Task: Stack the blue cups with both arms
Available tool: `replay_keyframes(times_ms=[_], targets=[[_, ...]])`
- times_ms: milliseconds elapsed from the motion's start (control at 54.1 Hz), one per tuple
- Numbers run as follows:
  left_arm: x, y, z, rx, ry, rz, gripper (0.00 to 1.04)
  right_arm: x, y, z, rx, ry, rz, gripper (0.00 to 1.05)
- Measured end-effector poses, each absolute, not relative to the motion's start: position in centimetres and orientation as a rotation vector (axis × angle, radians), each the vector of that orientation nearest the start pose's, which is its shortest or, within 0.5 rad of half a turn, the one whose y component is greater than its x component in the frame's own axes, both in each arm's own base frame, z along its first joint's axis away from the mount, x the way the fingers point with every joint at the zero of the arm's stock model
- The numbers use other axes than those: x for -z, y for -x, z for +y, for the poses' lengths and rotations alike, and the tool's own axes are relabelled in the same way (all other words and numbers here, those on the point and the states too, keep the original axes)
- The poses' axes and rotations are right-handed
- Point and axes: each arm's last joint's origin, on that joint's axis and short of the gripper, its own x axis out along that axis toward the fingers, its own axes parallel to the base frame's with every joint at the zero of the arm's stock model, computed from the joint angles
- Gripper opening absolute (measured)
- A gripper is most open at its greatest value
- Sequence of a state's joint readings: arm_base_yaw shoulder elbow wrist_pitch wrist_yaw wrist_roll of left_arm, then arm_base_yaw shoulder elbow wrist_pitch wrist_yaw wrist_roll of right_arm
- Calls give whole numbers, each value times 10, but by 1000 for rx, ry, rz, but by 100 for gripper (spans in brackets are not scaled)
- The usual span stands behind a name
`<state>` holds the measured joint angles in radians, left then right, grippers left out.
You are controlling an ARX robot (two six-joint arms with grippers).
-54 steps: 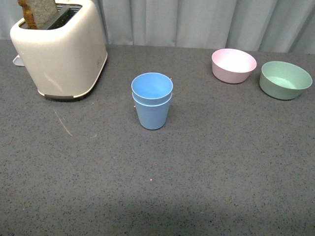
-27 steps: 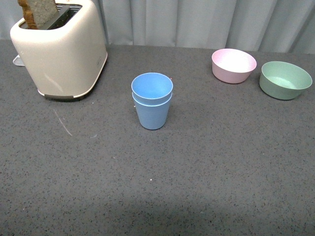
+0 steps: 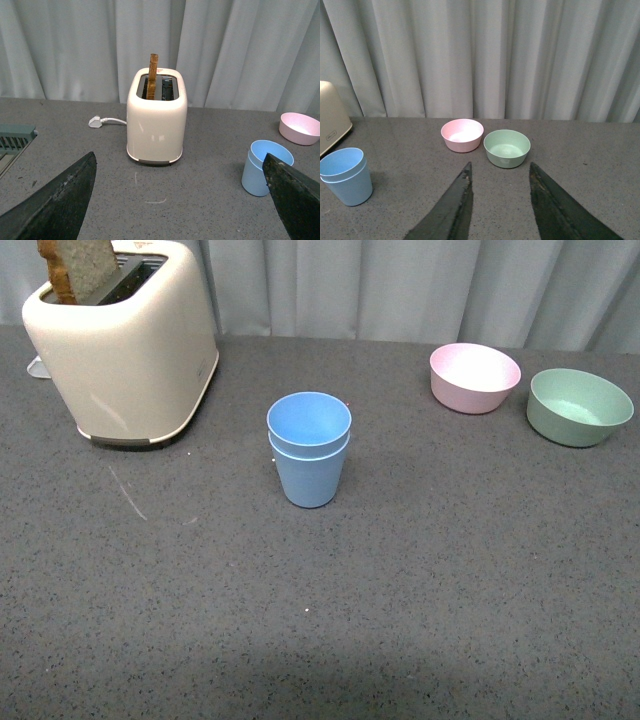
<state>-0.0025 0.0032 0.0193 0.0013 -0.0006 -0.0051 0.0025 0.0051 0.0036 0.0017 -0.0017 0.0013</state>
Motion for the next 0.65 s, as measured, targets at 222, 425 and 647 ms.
replay_keyframes(times_ms=[222, 425, 647], targets=[[-170, -97, 0, 2, 5, -17, 98, -165, -98, 0, -4, -1, -1, 79], [-170, -97, 0, 2, 5, -17, 98, -165, -98, 0, -4, -2, -2, 95], [-170, -97, 0, 2, 5, -17, 98, -165, -98, 0, -4, -2, -2, 95]])
